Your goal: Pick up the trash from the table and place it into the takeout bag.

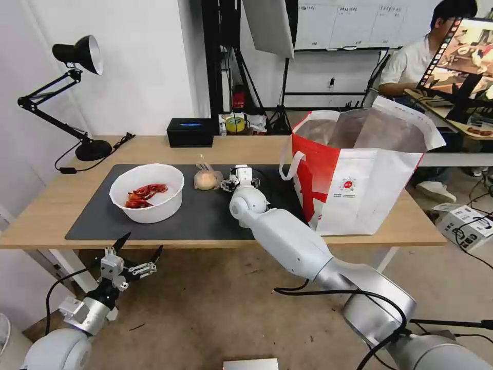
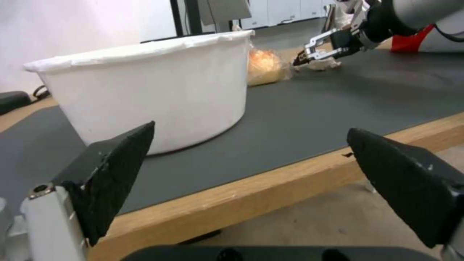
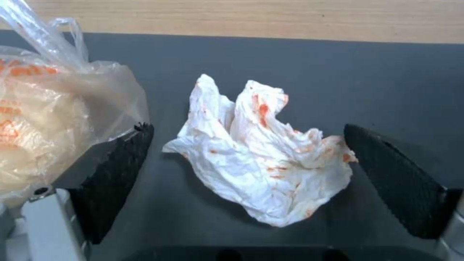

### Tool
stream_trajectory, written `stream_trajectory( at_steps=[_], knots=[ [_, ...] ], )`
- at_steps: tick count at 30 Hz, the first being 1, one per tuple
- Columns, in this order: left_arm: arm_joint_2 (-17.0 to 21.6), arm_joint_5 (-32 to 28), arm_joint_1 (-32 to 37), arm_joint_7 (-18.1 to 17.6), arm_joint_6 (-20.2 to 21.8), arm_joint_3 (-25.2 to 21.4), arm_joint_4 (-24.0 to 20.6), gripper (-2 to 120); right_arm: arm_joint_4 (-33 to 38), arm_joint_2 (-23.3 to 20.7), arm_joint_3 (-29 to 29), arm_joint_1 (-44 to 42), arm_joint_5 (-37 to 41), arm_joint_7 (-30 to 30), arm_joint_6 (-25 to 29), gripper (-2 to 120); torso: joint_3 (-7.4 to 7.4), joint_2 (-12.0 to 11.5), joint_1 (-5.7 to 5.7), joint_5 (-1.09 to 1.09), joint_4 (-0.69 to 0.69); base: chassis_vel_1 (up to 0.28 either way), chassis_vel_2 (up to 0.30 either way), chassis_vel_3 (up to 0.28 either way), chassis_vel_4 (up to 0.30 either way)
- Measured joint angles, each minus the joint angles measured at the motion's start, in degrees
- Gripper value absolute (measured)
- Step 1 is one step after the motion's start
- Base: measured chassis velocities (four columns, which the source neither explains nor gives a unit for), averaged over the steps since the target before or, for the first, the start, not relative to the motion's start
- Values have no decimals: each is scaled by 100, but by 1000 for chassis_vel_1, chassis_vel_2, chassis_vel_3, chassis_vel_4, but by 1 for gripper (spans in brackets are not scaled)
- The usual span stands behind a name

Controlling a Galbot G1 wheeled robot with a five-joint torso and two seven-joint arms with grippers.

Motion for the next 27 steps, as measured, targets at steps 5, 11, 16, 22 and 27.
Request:
stream_trajectory(
  at_steps=[5, 11, 16, 22, 27],
  knots=[
    [3, -2, -2, 1, -8, -4, -2, 100, -57, 28, 1, 33, 0, -39, 0, 99, 0, 0, 0, 0, 0, 0, 0, 0, 0],
    [-1, -4, -23, 2, -32, 1, 11, 100, -99, 55, 5, 59, 44, -23, -9, 77, 0, 0, 0, 0, 0, 0, 0, 0, 0],
    [-28, 4, -27, 4, -63, 16, 10, 100, -141, 59, 12, 37, 55, -4, -17, 63, 0, 0, 0, 0, 0, 0, 0, 0, 0],
    [-28, 7, -56, 11, -89, 40, 13, 100, -171, 58, 51, 9, 98, 49, -26, 36, -1, 0, -1, 0, -2, 0, 0, 0, 0],
    [-8, -1, -75, 11, -93, 59, 18, 100, -189, 68, 67, 9, 107, 53, -28, 24, -1, 1, -1, 0, -3, 0, 0, 0, 0]
  ],
)
